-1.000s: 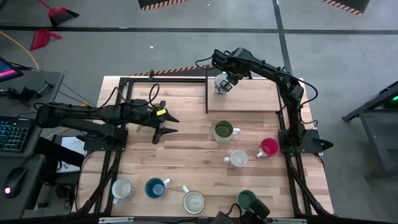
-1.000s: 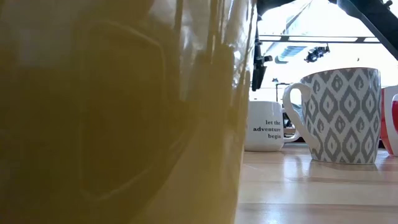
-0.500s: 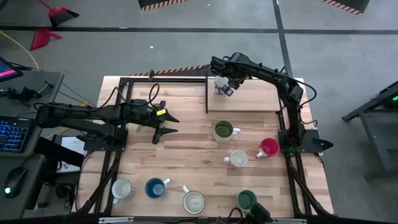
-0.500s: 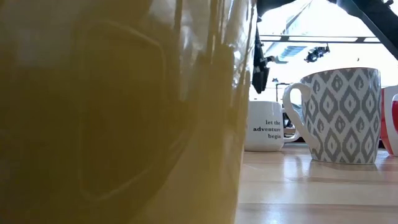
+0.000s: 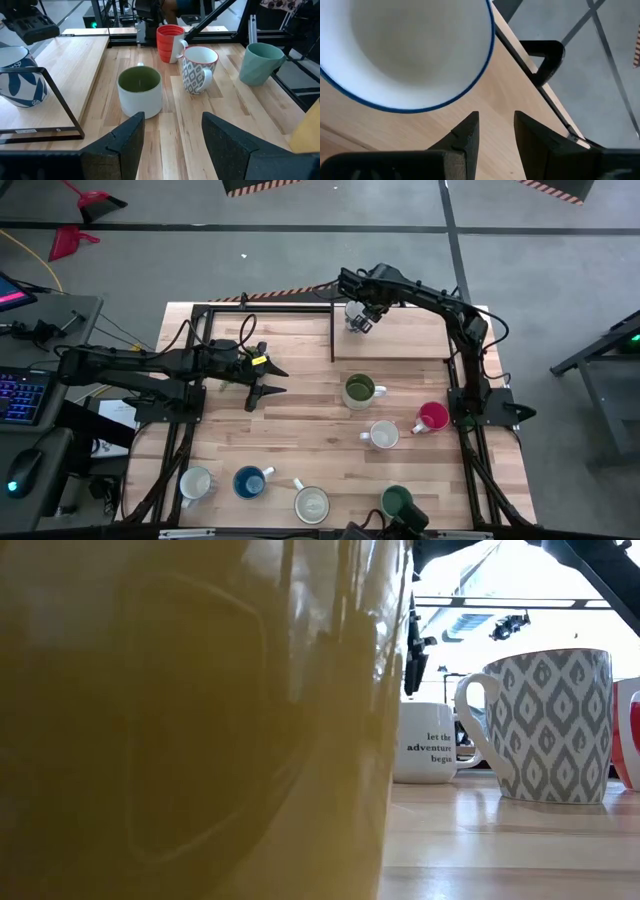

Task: Place coffee mugs
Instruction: Put the white blue mug on the shelf

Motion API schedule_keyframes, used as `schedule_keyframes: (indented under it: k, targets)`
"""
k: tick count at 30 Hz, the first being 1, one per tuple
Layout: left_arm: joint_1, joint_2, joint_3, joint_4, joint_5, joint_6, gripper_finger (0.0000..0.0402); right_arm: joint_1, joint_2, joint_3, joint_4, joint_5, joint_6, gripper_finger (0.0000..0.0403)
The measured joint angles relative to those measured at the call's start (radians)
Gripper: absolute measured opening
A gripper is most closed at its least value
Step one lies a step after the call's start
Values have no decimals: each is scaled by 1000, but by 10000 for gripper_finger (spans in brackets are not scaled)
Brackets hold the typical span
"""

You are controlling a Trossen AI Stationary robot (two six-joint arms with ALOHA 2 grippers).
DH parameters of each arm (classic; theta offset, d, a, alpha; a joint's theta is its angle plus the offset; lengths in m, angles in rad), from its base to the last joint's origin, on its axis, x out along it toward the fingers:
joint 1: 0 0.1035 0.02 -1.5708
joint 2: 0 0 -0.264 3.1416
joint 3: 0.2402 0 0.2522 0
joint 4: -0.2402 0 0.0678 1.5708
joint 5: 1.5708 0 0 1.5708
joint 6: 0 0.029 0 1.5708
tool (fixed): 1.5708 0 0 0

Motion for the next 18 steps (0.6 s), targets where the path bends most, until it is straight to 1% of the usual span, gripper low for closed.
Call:
schedule_keyframes:
  k: [7, 13, 18]
  targets:
    - [0, 0, 0, 0, 0, 0, 186, 0, 0, 0, 50, -9, -18, 103]
    - [0, 0, 0, 0, 0, 0, 186, 0, 0, 0, 96, -45, -36, 103]
    - [0, 0, 0, 0, 0, 0, 186, 0, 0, 0, 118, -51, -45, 103]
